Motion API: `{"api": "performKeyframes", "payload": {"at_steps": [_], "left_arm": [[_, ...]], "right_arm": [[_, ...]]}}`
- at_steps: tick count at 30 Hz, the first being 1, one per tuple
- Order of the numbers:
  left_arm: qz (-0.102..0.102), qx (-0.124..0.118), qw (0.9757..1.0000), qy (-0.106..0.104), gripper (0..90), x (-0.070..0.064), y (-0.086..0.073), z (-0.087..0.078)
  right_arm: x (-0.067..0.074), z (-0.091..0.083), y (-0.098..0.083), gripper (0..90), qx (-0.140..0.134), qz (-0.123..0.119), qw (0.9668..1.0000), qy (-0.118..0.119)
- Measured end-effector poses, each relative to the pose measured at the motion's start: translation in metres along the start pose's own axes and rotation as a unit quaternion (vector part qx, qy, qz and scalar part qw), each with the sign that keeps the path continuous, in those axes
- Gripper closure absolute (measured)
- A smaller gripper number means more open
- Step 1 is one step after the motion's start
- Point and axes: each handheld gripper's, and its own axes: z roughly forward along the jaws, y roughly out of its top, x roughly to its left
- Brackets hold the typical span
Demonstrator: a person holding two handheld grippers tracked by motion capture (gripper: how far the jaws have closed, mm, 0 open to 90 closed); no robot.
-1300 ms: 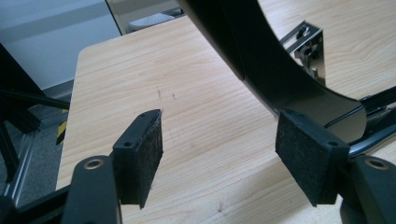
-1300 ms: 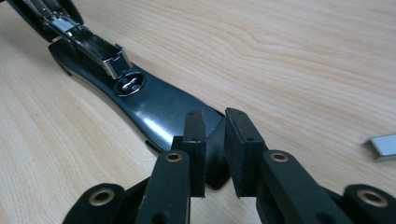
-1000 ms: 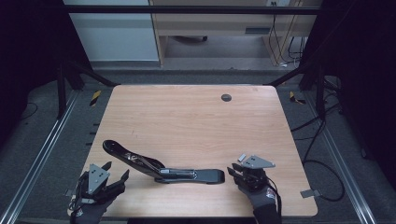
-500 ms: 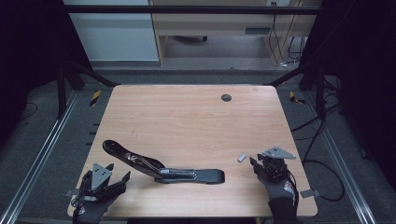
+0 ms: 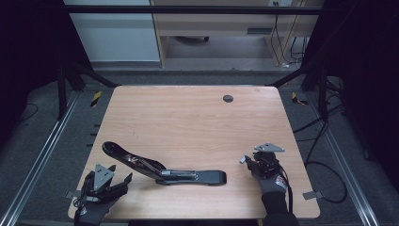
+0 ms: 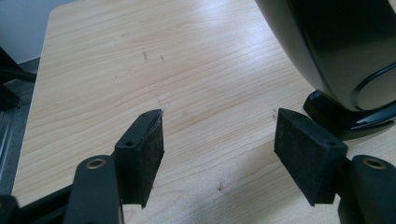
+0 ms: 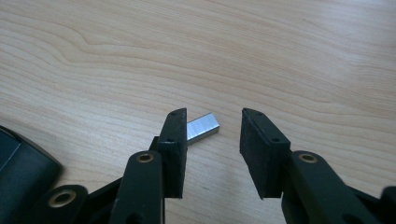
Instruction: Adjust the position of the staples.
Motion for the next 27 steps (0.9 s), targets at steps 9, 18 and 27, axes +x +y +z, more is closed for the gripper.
{"api": "performKeyframes", "payload": {"at_steps": [9, 18, 27], "left_arm": [[0.001, -0.001, 1.0000, -0.001, 32.4, 0.000, 0.000, -0.002], [0.008, 0.003, 1.0000, 0.000, 32.4, -0.001, 0.000, -0.002], [0.007, 0.005, 1.0000, -0.001, 32.5, -0.001, 0.000, -0.001]], "right_arm": [[0.008, 0.015, 0.002, 61.5, 0.016, 0.018, 0.9997, -0.001], [0.013, 0.024, 0.004, 61.6, 0.025, 0.027, 0.9993, -0.002], [0.011, 0.029, 0.005, 66.1, 0.036, 0.032, 0.9988, -0.004]]}}
